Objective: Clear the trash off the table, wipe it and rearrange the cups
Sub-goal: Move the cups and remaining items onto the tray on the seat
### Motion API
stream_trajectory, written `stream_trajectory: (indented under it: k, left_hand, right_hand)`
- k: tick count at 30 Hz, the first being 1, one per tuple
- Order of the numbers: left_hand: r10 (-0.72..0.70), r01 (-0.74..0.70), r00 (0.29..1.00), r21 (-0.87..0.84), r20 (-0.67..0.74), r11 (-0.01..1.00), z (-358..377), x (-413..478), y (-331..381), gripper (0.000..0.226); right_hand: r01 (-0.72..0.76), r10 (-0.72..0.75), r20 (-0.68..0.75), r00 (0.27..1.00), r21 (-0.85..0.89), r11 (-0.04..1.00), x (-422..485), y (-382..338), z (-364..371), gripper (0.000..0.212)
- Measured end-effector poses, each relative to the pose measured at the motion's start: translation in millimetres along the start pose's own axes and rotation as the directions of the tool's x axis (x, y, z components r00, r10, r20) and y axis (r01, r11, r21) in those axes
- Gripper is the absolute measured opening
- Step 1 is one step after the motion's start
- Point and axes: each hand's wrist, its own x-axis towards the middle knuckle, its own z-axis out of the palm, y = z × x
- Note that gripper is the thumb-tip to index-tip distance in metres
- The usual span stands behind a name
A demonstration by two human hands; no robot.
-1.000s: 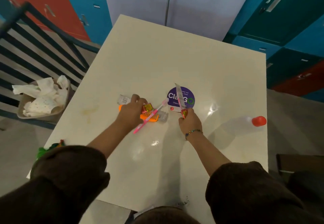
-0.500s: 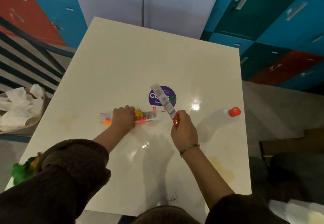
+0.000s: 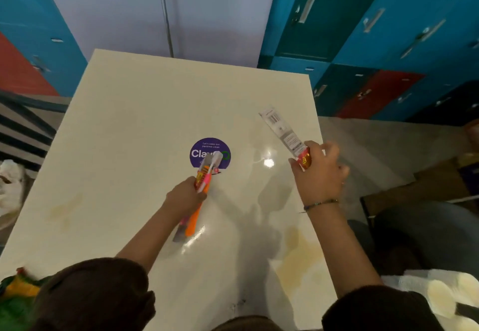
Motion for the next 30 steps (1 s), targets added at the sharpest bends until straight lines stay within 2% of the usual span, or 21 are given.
stream_trajectory:
  k: [4, 9, 16, 20, 23, 25, 27, 30]
  left_hand:
    - [0.043, -0.021, 0.997, -0.309, 0.065, 0.951, 11, -28, 41, 0.016]
    - [0.077, -0.029, 0.992, -0.426, 0.095, 0.904, 33, -62, 76, 0.018]
    - [0.111, -0.041, 0.985, -0.445, 0.132, 0.894, 65, -102, 113, 0.041]
    - [0.146, -0.067, 0.977, -0.43, 0.155, 0.9, 113, -133, 147, 0.029]
    - [0.191, -0.088, 0.957, -0.405, 0.22, 0.91, 162, -166, 173, 0.016]
    - [0.218, -0.106, 0.936, -0.372, 0.275, 0.922, 196, -188, 188, 0.017]
    - [0.234, -0.142, 0.922, -0.292, 0.31, 0.946, 225, -206, 201, 0.024]
    - [0.224, -0.147, 0.915, -0.237, 0.336, 0.96, 277, -238, 224, 0.01]
  right_hand:
    - [0.005, -0.002, 0.145, 0.989, -0.023, 1.0, 13, 18, 12, 0.03]
    - [-0.008, -0.019, 0.212, 0.977, 0.129, 0.992, 6, 27, 12, 0.022]
    - [-0.017, -0.021, 0.152, 0.988, 0.243, 0.97, -37, 86, -33, 0.029]
    - [-0.063, 0.001, 0.189, 0.982, 0.319, 0.946, -78, 145, -69, 0.028]
    - [-0.122, 0.033, 0.254, 0.967, 0.344, 0.931, -116, 198, -89, 0.023]
    - [-0.149, 0.051, 0.272, 0.961, 0.353, 0.924, -144, 237, -99, 0.019]
    - [-0.168, 0.075, 0.263, 0.962, 0.35, 0.922, -168, 271, -105, 0.02]
    - [-0.231, 0.144, 0.243, 0.959, 0.382, 0.895, -209, 337, -113, 0.024]
